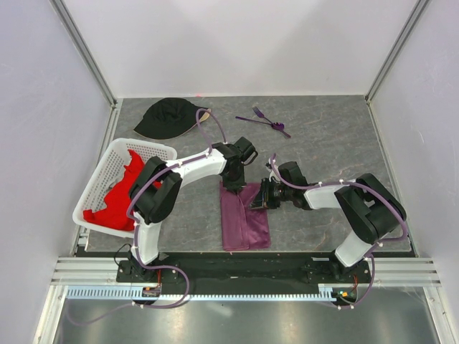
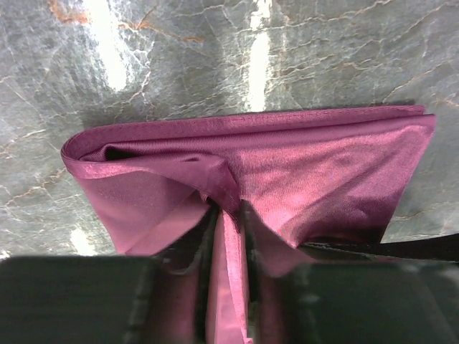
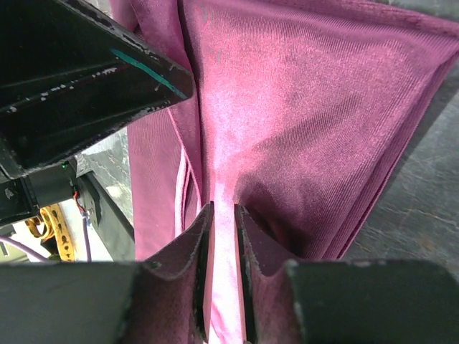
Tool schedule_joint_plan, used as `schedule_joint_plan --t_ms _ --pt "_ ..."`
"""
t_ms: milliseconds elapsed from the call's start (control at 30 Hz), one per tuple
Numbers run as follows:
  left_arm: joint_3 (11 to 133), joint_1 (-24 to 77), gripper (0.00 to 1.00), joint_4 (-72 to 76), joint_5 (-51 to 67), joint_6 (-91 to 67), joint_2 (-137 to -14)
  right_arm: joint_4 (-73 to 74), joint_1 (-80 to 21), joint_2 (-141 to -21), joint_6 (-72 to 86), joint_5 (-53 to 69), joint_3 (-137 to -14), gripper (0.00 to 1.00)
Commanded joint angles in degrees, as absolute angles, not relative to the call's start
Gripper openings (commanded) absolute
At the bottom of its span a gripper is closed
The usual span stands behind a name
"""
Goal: Fold the napkin into a case and place the utensils inside
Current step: Smooth out the 2/3-rectangle-folded napkin at the center of the board.
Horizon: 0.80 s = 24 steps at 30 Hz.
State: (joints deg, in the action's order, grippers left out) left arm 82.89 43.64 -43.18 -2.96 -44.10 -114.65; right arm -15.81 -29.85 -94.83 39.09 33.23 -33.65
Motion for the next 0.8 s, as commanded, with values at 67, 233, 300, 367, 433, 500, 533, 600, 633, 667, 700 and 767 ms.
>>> schedule_joint_plan --t_ms 67,233,300,367,433,500,533,600,633,667,700,767 --pt "83.59 44.38 0.08 -42.98 -3.78 -45.26 -111.63 -17.58 -29.71 -96.15 36.83 33.66 -33.22 0.16" --pt "82.36 44.65 0.03 -42.89 -1.85 -45.35 -109.25 -17.58 -29.71 -96.68 36.39 33.31 -32.96 0.13" --pt "82.27 45.09 0.02 -43.07 -1.58 -45.44 -108.46 -17.32 -29.62 -96.94 35.95 33.14 -33.13 0.12" --pt "82.53 45.35 0.02 -43.07 -1.15 -45.44 -108.72 -17.23 -29.71 -97.12 35.86 33.22 -33.31 0.12" --pt "82.97 45.53 0.02 -43.07 -0.53 -45.61 -109.16 -17.23 -29.71 -97.12 35.86 33.05 -33.13 0.12" --pt "83.23 45.70 0.02 -42.98 -0.62 -45.53 -110.12 -17.14 -29.62 -97.03 35.77 32.96 -32.87 0.12" --pt "83.49 45.70 0.02 -43.07 -0.62 -45.35 -110.74 -17.14 -29.71 -97.03 35.77 32.96 -32.87 0.12" --pt "83.76 45.79 0.02 -43.07 -0.70 -45.09 -112.49 -17.14 -29.71 -96.86 35.77 32.96 -32.70 0.12" --pt "84.02 45.70 0.02 -43.07 -0.62 -45.00 -112.93 -17.05 -29.71 -96.86 35.77 32.87 -32.70 0.12" --pt "84.20 45.79 0.02 -42.98 -0.53 -44.91 -113.29 -16.88 -29.71 -96.59 35.68 32.78 -32.61 0.12" --pt "84.29 45.79 0.02 -42.98 -0.70 -44.91 -113.64 -16.70 -29.71 -96.59 35.51 32.78 -32.69 0.12" --pt "84.64 45.79 0.02 -42.98 -1.23 -44.91 -114.52 -16.44 -29.71 -96.50 35.42 32.70 -32.78 0.12"
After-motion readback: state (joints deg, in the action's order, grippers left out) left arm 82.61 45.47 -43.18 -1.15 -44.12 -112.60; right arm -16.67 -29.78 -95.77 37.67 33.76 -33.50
